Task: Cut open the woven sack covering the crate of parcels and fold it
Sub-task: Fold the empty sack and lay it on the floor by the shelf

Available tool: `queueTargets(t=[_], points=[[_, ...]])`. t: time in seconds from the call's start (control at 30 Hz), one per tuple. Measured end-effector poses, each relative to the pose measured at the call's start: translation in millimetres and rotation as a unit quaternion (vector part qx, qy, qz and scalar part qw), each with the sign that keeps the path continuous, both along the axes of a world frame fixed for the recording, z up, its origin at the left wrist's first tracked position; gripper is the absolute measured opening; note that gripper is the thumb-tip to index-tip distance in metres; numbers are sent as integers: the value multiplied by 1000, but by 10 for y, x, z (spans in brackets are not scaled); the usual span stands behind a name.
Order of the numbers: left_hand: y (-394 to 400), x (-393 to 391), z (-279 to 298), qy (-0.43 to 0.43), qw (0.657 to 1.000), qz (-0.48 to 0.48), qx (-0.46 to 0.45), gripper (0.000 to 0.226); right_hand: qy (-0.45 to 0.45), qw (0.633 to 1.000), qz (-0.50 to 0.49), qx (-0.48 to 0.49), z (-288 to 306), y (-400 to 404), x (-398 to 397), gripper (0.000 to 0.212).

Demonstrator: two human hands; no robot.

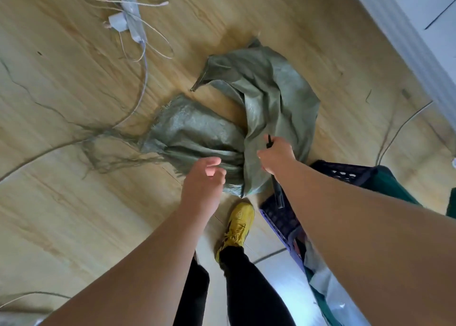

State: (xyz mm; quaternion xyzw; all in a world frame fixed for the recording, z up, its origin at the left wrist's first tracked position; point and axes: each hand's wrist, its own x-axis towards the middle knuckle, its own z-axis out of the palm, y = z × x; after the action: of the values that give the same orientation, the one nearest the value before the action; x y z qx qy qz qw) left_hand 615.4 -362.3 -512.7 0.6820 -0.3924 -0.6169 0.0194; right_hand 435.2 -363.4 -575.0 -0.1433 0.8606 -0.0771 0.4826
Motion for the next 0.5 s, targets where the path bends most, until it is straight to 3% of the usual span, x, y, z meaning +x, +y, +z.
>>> queueTargets(t=[0.13,0.23,0.33,0.5], points=[[-154,-71,-440,5,1000,-11,-9,19,30,999,-31,0,-639,-227,-276,43],[-197,-7,-554,-2,1000,5,4,22,12,997,-72,6,-770,-269,-330,39],[-153,53,-404,-9,999,13,36,31,0,994,-100,-34,-435,-168,-224,28],[-161,74,258,-27,998,15,61,35,-55,976,-147,-151,642,121,59,10]])
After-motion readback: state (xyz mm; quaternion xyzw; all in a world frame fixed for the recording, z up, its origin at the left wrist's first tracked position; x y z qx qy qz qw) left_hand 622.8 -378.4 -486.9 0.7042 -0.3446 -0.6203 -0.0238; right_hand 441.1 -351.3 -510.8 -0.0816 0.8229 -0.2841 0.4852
